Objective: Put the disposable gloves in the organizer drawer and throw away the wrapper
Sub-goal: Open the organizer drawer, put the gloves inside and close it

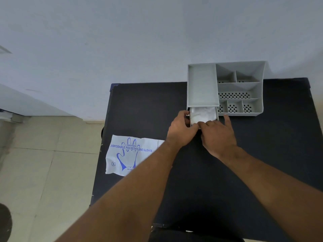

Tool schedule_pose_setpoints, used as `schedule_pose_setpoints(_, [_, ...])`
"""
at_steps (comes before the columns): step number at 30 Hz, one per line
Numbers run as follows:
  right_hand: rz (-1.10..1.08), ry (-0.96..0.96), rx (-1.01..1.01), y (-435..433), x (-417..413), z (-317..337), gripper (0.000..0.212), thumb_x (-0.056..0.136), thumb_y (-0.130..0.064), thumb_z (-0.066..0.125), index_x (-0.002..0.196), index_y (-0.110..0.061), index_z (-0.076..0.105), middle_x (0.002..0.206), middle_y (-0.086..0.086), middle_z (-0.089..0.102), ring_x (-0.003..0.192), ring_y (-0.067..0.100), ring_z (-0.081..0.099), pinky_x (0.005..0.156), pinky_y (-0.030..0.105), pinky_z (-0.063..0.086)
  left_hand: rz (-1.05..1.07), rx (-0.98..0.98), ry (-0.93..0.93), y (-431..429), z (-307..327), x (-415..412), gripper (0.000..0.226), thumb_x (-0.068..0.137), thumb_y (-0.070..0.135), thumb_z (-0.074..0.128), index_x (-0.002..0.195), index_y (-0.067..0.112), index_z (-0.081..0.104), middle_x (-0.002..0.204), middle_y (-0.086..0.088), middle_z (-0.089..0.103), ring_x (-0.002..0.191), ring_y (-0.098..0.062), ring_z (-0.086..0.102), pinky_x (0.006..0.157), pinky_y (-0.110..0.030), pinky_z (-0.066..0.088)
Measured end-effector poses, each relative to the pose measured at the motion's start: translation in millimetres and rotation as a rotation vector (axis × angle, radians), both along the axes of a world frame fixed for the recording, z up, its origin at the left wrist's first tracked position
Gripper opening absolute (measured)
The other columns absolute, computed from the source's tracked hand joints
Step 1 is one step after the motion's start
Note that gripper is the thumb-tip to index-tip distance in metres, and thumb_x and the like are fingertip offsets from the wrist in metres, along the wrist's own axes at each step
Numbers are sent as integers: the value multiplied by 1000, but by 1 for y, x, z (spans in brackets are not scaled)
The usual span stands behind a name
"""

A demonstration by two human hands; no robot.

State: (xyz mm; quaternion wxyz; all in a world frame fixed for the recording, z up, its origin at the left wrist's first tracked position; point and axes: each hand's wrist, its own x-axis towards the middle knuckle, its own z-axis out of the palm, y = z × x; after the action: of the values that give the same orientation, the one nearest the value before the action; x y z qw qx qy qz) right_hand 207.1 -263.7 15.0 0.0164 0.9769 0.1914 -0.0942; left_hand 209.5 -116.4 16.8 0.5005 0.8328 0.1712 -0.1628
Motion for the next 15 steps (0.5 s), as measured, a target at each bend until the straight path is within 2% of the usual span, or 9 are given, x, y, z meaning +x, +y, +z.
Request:
schedule_pose_setpoints(4, [-7,-145,122,-3,0,-3,32,84,-26,68,115,-21,68,105,7,67,102,31,61,105,53,34,-112,94,-93,3,-3,-5,71,76,38,74,137,34,38,129,10,59,109,-10,61,92,-38,54])
schedule_pose_setpoints(6, [-52,-233,194,-8,1,-3,42,80,-21,70,121,-19,65,117,12,62,109,33,56,101,51,39,-182,261,-157,2,-5,-5,74,78,39,75,140,30,36,133,5,54,110,-16,61,83,-39,55])
schedule_pose_setpoints(8, [-92,-270,224,-10,3,-2,51,80,-17,69,129,-19,58,132,15,55,122,36,51,103,51,38,-218,470,-245,2,-4,-5,69,81,35,73,140,25,39,129,0,52,108,-21,59,74,-39,55])
schedule_pose_setpoints(11, [-122,-246,239,-13,8,-1,61,82,-14,69,139,-17,49,147,18,43,136,38,42,108,53,38,-235,667,-331,0,-2,-2,69,81,27,74,141,21,42,138,-6,46,118,-28,51,86,-46,54])
schedule_pose_setpoints(13, [-120,-203,209,-15,14,0,66,84,-16,69,145,-16,43,153,20,36,141,39,37,109,55,37,-304,747,-340,-2,-2,4,76,82,24,73,148,22,35,153,-9,35,131,-32,41,97,-49,48])
schedule_pose_setpoints(15, [-130,-152,181,-16,23,2,68,87,-19,67,148,-16,39,156,19,33,142,38,37,109,56,38,-394,807,-338,-2,0,13,75,86,22,69,150,25,32,161,-11,24,142,-34,29,101,-52,42])
